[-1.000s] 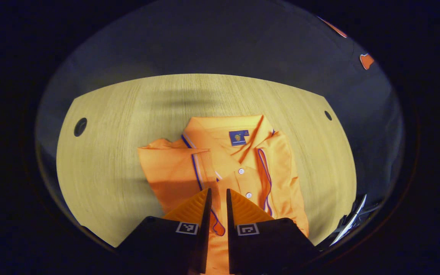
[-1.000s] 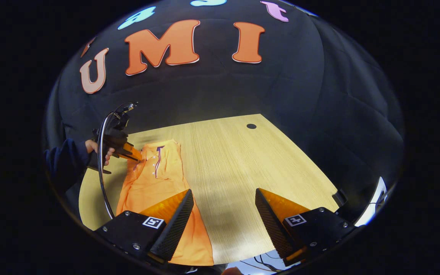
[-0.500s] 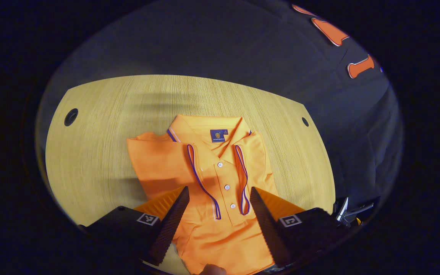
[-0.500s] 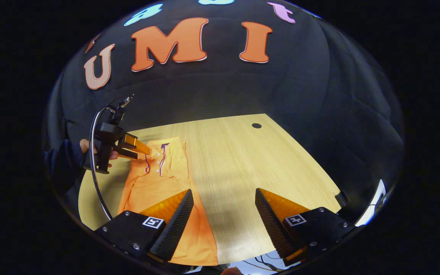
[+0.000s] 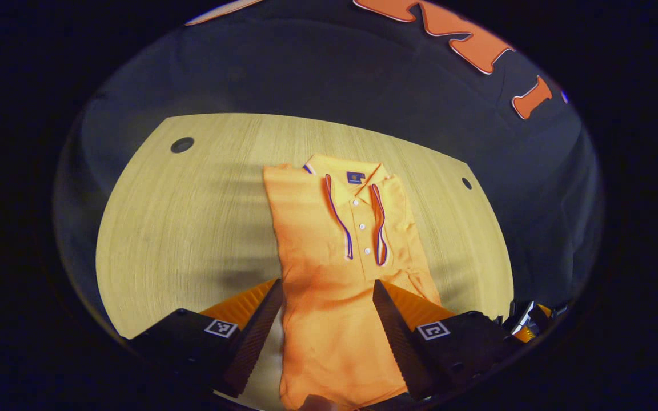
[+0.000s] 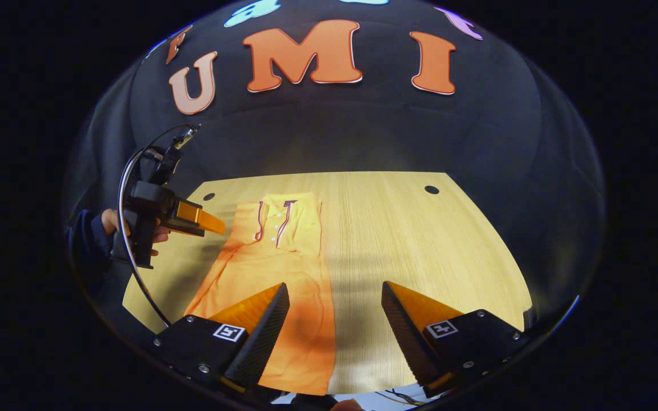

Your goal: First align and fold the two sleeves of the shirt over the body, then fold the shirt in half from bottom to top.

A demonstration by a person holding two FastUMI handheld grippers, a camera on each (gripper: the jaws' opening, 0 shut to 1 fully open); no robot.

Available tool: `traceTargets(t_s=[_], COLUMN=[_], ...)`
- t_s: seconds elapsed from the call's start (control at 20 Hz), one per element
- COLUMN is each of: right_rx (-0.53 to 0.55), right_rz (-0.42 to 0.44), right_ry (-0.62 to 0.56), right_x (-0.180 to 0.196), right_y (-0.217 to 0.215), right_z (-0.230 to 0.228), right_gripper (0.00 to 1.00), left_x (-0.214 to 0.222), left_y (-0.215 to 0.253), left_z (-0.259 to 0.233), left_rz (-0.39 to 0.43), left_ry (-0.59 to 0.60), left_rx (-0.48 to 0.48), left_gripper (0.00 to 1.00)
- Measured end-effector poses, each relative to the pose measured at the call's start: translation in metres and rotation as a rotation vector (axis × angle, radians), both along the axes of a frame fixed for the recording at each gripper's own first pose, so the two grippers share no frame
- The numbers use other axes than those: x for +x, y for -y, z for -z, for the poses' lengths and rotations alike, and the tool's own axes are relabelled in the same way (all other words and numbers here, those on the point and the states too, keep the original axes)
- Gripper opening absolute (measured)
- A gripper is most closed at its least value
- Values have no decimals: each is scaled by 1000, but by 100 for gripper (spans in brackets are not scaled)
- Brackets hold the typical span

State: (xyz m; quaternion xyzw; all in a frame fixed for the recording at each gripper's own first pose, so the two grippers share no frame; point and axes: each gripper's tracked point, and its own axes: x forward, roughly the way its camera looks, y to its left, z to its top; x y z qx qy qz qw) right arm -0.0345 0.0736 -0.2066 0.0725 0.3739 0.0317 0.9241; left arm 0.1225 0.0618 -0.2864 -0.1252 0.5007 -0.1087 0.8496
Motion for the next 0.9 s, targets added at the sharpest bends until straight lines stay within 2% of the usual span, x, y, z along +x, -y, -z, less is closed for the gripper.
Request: traceTargets(t_s=[0.4,0.65,0.9], right_rx=[15,7,17], right_rz=[-153,-240,-313], right_ry=[-114,-151,-193], right_x=[-48,-72,-95], right_y=[-6,-15,-29], right_z=[50,72,91], right_gripper=[99,99,99], left_x=[-113,-169,-221], left_y=[-12,-22,-24], left_z=[5,14,35], left_rz=[-47,0,-21], left_ry=[-24,-37,-94], left_rx=[62,161,180], left_gripper=[98,98,98])
